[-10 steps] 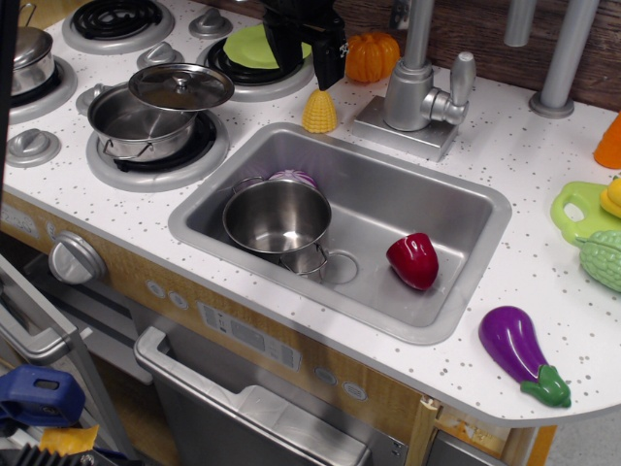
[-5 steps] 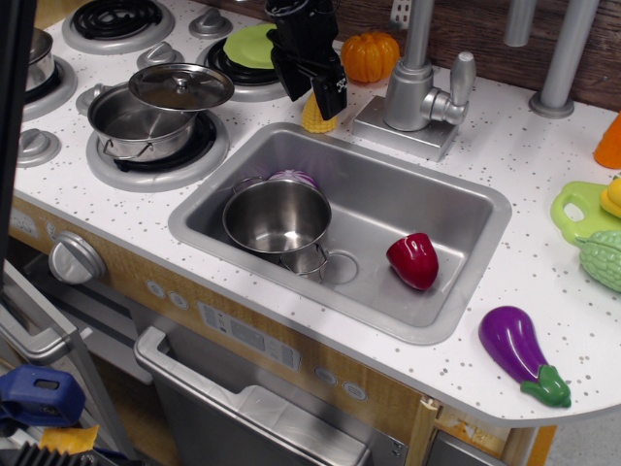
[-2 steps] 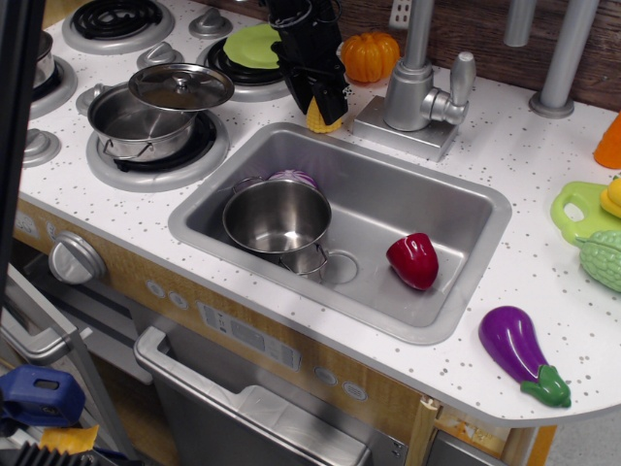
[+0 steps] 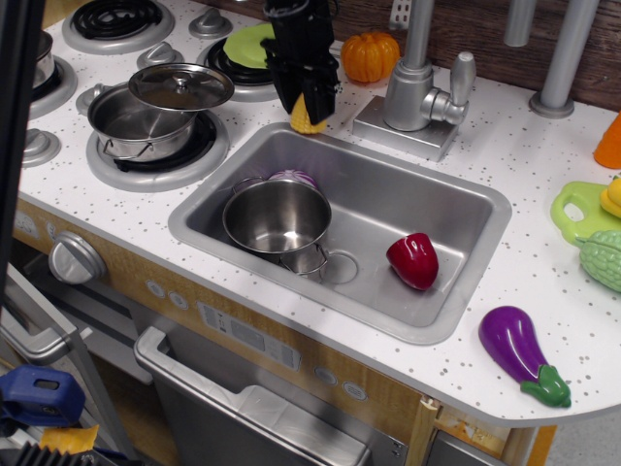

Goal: Put corn in pot which is in sink

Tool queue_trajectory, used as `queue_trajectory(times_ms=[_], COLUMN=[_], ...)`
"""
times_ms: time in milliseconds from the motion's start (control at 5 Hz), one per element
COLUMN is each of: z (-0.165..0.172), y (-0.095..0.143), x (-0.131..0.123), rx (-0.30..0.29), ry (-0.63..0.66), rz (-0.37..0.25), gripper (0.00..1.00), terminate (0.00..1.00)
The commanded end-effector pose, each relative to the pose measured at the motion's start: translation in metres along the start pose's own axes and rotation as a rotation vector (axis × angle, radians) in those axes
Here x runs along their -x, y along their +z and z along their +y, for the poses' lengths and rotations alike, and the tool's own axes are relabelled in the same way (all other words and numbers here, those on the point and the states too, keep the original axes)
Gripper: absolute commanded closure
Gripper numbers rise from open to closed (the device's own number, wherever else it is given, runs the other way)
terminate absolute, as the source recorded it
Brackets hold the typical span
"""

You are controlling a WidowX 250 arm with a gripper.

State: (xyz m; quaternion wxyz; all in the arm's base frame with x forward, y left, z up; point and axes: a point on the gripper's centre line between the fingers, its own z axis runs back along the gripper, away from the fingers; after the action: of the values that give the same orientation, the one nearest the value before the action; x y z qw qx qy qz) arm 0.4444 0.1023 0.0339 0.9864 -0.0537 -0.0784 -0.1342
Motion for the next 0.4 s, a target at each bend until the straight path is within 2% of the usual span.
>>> queue_trajectory(times_ms=[0,200], z=[-0.016,-0.031], y=[0.067,0.068], x=[0.004,0.026], rx=[-0.119,-0.15], ry=[0.037,0.096], rz=[-0.064,-0.063], gripper=[1.0,1.0], terminate=[0.0,0.0])
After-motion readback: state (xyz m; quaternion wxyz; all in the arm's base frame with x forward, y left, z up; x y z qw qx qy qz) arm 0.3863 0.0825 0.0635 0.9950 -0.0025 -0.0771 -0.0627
